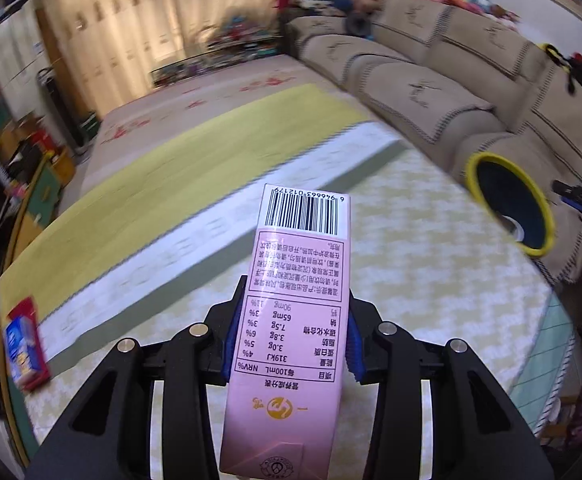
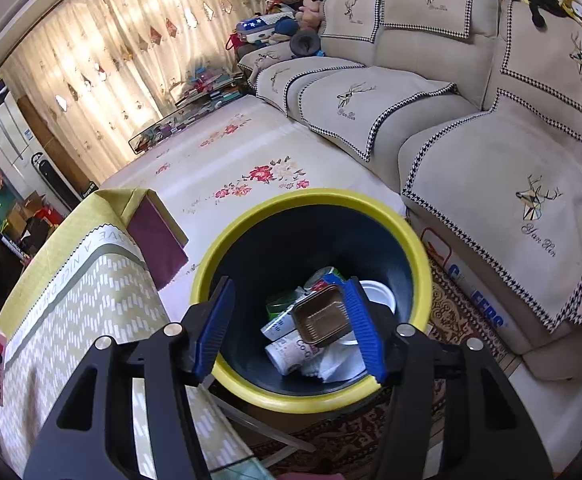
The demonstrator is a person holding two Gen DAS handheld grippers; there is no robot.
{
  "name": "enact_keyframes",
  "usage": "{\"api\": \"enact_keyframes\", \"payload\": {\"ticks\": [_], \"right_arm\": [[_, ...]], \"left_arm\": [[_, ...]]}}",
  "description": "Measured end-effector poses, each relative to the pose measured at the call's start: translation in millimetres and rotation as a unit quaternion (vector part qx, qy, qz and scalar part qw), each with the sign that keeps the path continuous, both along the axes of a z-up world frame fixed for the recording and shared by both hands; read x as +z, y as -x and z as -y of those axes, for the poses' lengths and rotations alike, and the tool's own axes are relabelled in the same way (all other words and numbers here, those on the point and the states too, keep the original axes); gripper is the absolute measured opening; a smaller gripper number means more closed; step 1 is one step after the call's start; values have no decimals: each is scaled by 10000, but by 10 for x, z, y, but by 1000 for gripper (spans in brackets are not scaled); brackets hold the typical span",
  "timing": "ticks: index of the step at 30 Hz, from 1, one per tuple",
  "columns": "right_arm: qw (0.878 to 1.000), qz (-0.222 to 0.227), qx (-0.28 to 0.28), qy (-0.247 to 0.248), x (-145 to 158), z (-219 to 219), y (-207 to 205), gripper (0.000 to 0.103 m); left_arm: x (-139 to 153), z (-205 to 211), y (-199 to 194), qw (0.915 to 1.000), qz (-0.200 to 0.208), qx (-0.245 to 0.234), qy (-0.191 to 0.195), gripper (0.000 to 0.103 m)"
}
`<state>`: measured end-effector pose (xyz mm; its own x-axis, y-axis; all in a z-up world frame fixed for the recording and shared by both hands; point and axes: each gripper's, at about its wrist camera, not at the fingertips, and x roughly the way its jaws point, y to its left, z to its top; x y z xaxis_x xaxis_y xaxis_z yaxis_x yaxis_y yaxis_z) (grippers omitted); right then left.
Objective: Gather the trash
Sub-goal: 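Carry the pink juice carton to the yellow bin and release it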
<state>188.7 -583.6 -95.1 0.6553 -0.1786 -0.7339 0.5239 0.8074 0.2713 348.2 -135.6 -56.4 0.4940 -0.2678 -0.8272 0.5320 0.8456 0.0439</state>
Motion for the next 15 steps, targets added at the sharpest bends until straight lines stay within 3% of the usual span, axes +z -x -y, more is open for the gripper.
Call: {"api": "enact_keyframes", "payload": {"ticks": [7, 15], "right_arm": [[9999, 43, -108, 124, 21, 259, 273, 57], [9994, 181, -291, 36, 9, 602, 707, 57]], "left_arm": [[106, 1148, 204, 9957, -13, -919, 134, 41], [118, 2595, 380, 9824, -110, -1844, 267, 41]]}}
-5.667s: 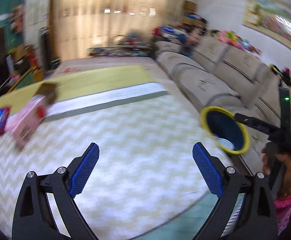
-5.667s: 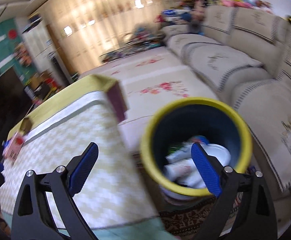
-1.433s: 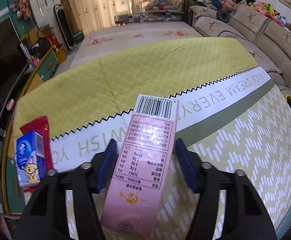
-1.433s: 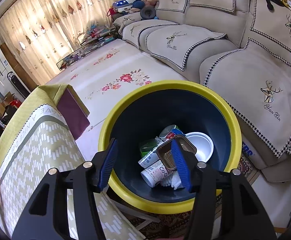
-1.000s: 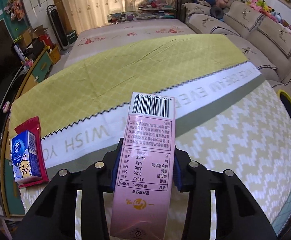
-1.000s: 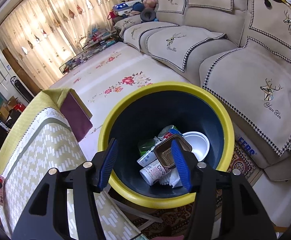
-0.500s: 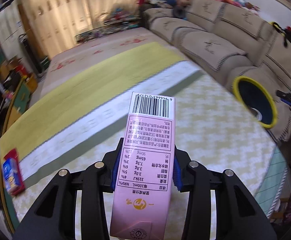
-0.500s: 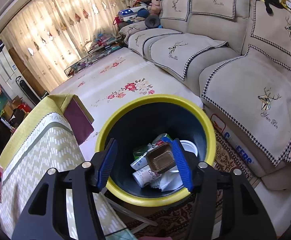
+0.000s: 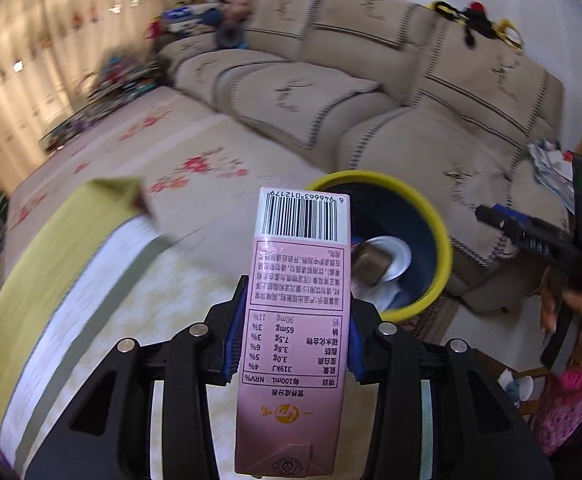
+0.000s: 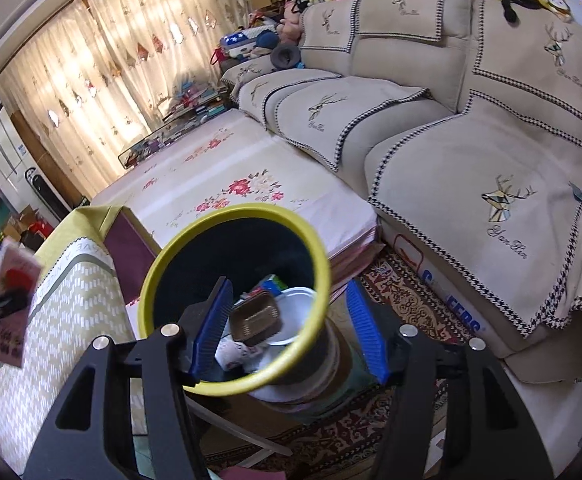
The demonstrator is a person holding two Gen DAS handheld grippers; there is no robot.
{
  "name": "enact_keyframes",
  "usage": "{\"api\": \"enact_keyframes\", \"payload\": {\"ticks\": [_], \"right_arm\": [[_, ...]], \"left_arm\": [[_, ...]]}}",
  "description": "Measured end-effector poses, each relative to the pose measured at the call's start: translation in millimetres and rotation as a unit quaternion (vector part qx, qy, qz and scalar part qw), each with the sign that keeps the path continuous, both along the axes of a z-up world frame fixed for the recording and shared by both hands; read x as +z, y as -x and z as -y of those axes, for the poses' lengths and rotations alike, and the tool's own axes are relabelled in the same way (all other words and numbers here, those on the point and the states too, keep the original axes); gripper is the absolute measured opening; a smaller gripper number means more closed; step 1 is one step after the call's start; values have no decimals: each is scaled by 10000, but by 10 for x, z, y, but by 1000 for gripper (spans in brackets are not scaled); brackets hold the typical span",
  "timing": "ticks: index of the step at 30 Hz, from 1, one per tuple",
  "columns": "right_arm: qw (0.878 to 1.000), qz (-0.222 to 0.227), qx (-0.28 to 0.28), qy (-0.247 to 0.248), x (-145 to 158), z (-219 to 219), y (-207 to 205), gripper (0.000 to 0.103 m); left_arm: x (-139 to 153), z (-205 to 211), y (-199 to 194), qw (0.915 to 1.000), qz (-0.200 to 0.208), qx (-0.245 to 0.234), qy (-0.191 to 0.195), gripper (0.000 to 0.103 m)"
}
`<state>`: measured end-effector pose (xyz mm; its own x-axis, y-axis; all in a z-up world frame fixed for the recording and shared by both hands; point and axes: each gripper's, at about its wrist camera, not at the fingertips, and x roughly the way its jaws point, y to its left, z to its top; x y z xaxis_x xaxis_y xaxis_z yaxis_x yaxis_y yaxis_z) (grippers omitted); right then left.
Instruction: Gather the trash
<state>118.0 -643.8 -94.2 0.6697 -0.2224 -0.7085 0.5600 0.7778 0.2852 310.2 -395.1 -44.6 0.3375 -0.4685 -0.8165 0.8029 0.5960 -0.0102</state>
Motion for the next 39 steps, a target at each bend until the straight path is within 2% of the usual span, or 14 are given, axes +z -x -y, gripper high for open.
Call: {"api": "enact_keyframes", "payload": {"ticks": [8, 13, 15, 16, 17, 19, 21, 23, 25, 30, 33, 36, 38, 39], "right_arm": [[9996, 243, -155, -37, 63, 199, 317, 58], [9996, 196, -99, -183, -38, 250, 327, 59], [9995, 155, -74, -251, -84, 236, 314, 59], [9995, 139, -59, -278, -102, 231, 311, 59], [9995, 128, -39, -296, -113, 221, 308, 59], [9994, 122, 36, -318, -118, 176, 297, 60], [9993, 119, 138, -324, -112, 105, 281, 61], [9989, 114, 318, -315, -98, -14, 262, 61], [9979, 136, 566, -277, -65, -185, 241, 63], [9926, 259, 1189, -48, 74, -699, 235, 68], [9887, 385, 1446, 105, 203, -962, 269, 72], [9842, 511, 1672, 282, 335, -1222, 331, 77], [9800, 582, 1856, 424, 425, -1426, 373, 81], [9774, 619, 1954, 513, 467, -1535, 408, 83]], "left_arm": [[-365, 1218, -47, 9990, -223, -331, -197, 41], [-651, 1548, -196, 9987, -347, -248, -275, 42], [-724, 1610, -241, 9989, -308, -107, -323, 55], [-748, 1576, -252, 9991, -296, -32, -301, 65], [-735, 1555, -252, 9992, -301, 41, -252, 66], [-671, 1351, -212, 9994, -286, 117, -169, 67], [-532, 1121, -136, 9996, -153, 241, -49, 73], [-333, 798, 16, 9990, 104, 399, 172, 90], [-133, 431, 203, 9968, 343, 582, 419, 98], [166, -575, 684, 9867, 668, 1284, 742, 98], [258, -1248, 991, 9736, 909, 1899, 882, 98], [325, -1924, 1332, 9531, 1230, 2584, 985, 98], [355, -2258, 1484, 9433, 1273, 2879, 1050, 98], [379, -2471, 1598, 9349, 1310, 3099, 1130, 98]]}}
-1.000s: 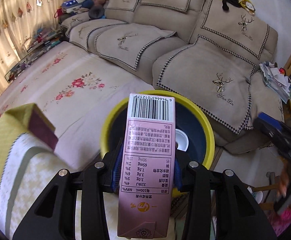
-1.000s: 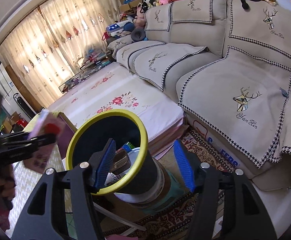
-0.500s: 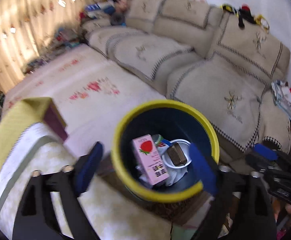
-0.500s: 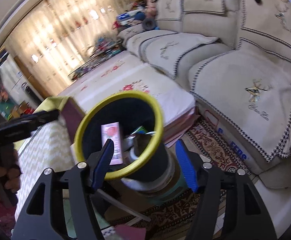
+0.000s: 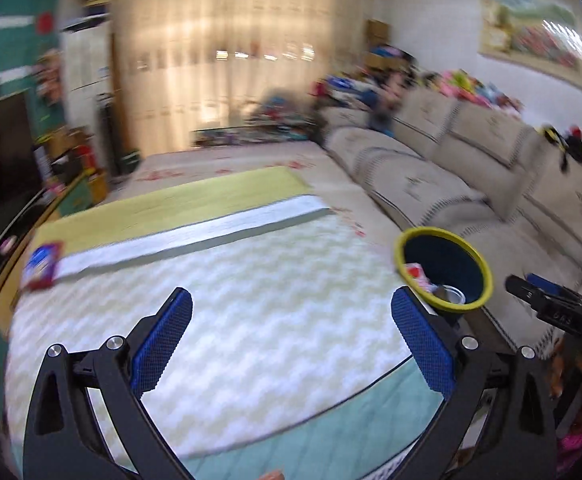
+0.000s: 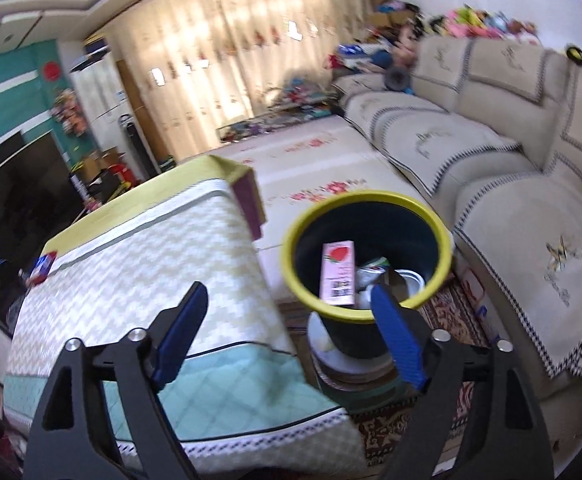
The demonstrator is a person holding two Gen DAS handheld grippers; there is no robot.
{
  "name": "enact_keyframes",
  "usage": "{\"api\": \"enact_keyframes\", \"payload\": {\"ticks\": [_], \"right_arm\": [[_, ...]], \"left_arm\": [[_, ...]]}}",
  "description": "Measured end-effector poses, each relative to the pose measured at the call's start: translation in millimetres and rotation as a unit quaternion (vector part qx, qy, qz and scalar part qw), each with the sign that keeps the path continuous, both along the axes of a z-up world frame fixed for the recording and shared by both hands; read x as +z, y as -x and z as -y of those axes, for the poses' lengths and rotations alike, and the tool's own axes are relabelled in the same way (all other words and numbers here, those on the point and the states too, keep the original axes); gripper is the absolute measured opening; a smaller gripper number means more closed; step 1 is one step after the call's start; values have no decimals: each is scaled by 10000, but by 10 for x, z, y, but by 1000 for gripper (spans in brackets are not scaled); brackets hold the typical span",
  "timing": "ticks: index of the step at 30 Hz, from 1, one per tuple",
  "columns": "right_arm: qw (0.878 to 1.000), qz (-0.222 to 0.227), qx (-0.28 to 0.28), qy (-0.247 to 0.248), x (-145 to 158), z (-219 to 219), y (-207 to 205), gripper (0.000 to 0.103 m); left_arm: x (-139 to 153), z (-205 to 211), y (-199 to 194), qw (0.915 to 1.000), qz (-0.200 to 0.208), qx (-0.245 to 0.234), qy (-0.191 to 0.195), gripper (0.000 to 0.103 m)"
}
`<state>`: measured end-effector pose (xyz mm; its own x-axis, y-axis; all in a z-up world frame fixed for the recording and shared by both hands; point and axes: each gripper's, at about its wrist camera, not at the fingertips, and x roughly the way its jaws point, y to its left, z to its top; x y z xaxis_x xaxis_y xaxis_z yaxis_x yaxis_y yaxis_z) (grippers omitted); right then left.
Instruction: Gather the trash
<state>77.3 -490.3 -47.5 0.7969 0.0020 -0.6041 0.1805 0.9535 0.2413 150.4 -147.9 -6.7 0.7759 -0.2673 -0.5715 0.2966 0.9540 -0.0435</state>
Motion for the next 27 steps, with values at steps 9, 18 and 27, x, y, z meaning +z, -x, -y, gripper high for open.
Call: {"api": "enact_keyframes", "payload": {"ticks": [9, 18, 27], "right_arm": [[9971, 425, 437, 461, 315, -527, 291, 91], [9918, 862, 508, 792, 527, -771, 612, 94], [9915, 949, 524, 717, 542, -754, 734, 95]], "left_arm": [[120, -894, 831, 9950, 482, 827, 285, 98], [147, -1075, 1272, 9922, 646, 986, 407, 98], [204, -1184, 1457, 9892, 667, 1197, 524, 98]]}}
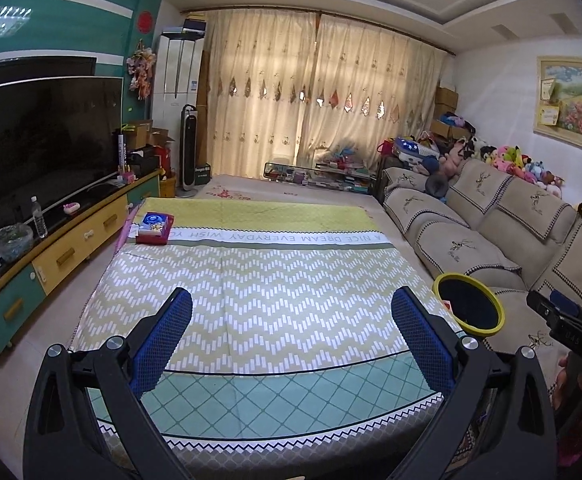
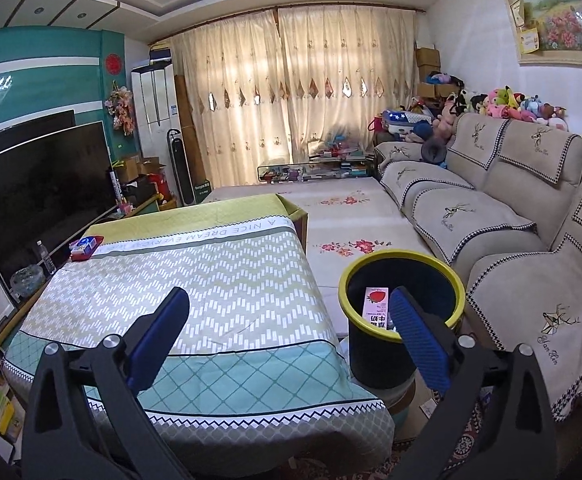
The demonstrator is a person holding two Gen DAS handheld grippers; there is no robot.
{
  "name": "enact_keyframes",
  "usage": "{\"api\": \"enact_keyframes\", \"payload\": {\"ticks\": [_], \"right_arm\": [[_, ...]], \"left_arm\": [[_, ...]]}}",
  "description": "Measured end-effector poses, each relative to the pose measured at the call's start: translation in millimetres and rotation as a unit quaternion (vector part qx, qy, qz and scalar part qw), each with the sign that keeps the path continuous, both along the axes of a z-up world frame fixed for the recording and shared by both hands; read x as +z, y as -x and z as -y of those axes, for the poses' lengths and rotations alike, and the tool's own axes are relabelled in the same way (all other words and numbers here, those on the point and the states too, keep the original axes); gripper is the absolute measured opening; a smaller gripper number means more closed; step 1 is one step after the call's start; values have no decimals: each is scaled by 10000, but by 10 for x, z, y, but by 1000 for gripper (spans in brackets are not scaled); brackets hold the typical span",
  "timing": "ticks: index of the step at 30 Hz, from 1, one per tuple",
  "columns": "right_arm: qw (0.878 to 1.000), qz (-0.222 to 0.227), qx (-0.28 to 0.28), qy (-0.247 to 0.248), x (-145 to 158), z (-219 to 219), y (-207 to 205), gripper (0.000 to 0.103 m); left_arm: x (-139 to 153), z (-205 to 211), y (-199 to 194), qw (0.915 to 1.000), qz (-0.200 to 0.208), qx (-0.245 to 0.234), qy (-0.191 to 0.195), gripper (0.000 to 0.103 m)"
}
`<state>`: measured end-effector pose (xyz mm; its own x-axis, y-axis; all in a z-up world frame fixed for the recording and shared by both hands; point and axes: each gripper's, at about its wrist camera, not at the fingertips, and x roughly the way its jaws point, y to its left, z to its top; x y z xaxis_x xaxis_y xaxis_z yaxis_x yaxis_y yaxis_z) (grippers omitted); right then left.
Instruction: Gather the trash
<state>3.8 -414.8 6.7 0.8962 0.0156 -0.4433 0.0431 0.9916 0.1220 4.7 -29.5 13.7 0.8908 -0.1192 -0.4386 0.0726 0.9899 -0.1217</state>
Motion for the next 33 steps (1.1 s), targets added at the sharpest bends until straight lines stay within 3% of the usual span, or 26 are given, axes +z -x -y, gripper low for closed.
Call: {"api": "enact_keyframes", "payload": {"ticks": [33], "right_arm": [[9999, -57, 1, -125, -49, 8, -85, 96]], "left_arm": [[-7, 18, -91, 9999, -39, 51, -92, 98]]}}
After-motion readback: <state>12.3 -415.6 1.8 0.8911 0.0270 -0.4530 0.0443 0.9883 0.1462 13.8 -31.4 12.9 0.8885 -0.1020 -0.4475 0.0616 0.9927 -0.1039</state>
